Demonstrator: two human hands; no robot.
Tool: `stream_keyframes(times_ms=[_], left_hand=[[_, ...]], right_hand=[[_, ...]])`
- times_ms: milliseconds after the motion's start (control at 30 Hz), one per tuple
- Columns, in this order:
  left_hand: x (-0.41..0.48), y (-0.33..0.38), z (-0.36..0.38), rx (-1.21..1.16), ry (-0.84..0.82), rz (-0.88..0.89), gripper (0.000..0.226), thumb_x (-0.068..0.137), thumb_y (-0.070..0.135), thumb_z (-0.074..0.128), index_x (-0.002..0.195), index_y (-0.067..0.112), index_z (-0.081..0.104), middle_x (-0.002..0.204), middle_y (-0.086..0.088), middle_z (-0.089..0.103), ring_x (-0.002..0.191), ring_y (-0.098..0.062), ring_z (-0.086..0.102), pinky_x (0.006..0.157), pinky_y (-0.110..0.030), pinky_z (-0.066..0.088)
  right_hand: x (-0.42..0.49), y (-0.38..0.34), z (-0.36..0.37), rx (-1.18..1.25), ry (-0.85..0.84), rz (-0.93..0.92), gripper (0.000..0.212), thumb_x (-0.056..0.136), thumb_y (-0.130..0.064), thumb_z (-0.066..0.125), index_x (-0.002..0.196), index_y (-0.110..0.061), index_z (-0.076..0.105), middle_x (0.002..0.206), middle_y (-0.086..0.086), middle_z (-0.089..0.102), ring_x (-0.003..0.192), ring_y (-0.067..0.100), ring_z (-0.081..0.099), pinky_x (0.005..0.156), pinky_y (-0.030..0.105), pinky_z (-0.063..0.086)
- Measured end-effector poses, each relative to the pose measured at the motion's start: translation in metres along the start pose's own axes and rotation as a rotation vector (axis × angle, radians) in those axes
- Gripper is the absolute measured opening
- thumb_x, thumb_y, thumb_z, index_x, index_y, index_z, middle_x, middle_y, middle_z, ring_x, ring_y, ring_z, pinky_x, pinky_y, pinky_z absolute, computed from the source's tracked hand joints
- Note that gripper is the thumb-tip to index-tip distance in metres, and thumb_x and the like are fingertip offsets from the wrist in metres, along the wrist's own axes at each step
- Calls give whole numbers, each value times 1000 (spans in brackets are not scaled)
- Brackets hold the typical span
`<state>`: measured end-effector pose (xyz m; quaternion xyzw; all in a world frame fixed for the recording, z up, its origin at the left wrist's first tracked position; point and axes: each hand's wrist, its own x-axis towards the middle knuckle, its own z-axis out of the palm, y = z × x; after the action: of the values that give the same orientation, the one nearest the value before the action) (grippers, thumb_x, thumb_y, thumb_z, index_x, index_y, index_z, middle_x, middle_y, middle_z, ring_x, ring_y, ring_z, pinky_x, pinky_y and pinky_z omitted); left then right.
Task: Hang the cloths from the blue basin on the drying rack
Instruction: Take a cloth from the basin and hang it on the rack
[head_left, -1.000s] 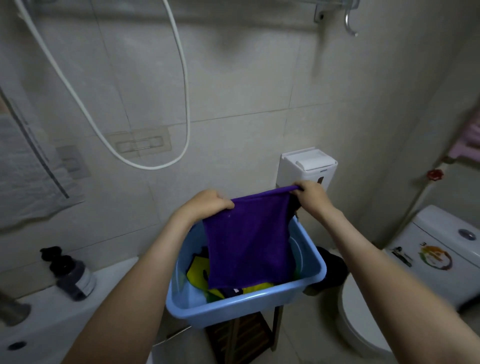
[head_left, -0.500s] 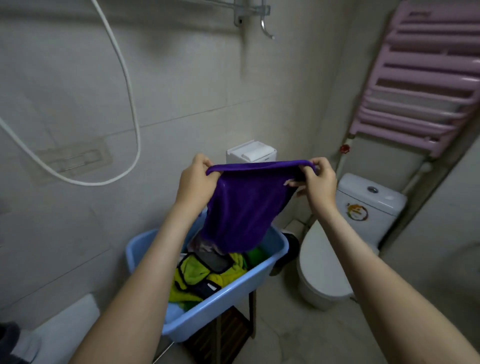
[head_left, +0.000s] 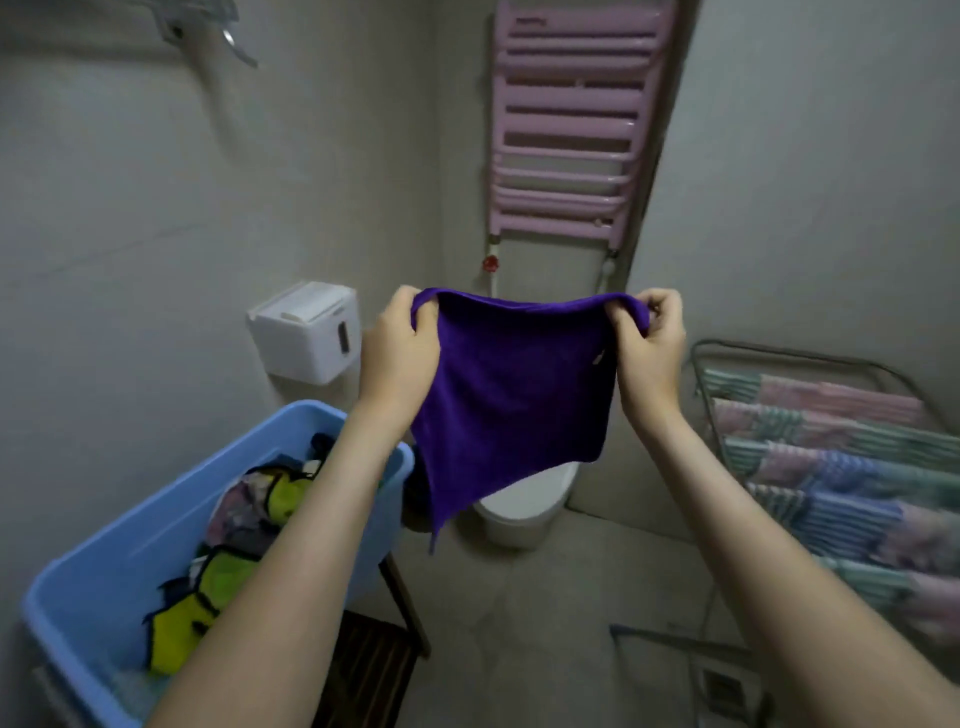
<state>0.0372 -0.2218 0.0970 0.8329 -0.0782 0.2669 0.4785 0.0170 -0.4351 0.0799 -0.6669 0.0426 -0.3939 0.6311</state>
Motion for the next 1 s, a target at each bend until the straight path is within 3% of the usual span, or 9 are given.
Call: stream_keyframes(times_ms=[100,200,300,400,500,700,833,933,1000], left_hand=[[-24,33,34,-51,-88,14,22,97,20,42,77,13,46,71,-7,54,81,-35,52,68,-38,34],[-49,62,61,-110,-199,8,31,96,21,43,65,17,39,60,2,47,75,-33,50,66,-36,32],[-76,89,84,-115,-289,11,34,96,23,42,63,16,35,59,1,45,63,-21,43,61,-32,28],[-105,115,103,-140,-403,40,32,96,24,41,68,9,42,60,1,46,61,-14,42,57,-29,26],[-130,128,118,-153,-527,71,32,96,25,42,76,2,52,59,2,50,68,-20,46,62,-30,29],[-165,157,145,-213,-716,164,35,95,25,44,61,14,42,55,4,44,69,-21,44,60,-30,24],[-188,180,157,-279,-858,261,30,95,26,44,79,6,60,66,2,55,75,-18,50,61,-26,28],[-205,194,166,-331,-975,304,30,96,26,43,81,7,60,66,5,56,67,-11,49,59,-21,34],[-217,200,173,-369,-1044,298,31,97,26,43,80,6,59,68,2,57,68,-12,49,64,-25,37]], right_hand=[[-6,-7,-61,-83,113,6,26,90,-6,57,82,-17,35,61,-5,38,40,0,36,44,22,33],[-13,-8,-115,-174,202,34,25,90,-18,60,83,-25,38,59,-12,47,40,5,47,47,36,43],[-23,-7,-165,-333,258,-16,11,88,-22,62,89,-25,51,73,-16,55,65,2,53,73,35,47],[-34,-10,-214,-298,296,-46,6,89,-10,59,90,-15,57,76,-13,56,65,-10,49,68,17,42],[-50,-18,-250,-290,380,-56,10,89,-4,56,89,-13,56,79,-12,55,70,-12,49,73,12,40],[-79,-38,-301,-391,562,-59,10,89,-3,54,91,-13,55,80,-14,54,71,-15,49,74,8,39],[-97,-54,-335,-476,688,-84,8,89,-7,55,93,-14,56,80,-15,54,73,-15,50,76,9,39],[-113,-63,-359,-524,754,-86,10,88,-11,55,88,-21,55,81,-15,56,75,-12,50,79,16,41],[-123,-68,-372,-556,786,-70,10,89,-9,55,89,-20,55,80,-16,56,74,-12,50,79,16,41]])
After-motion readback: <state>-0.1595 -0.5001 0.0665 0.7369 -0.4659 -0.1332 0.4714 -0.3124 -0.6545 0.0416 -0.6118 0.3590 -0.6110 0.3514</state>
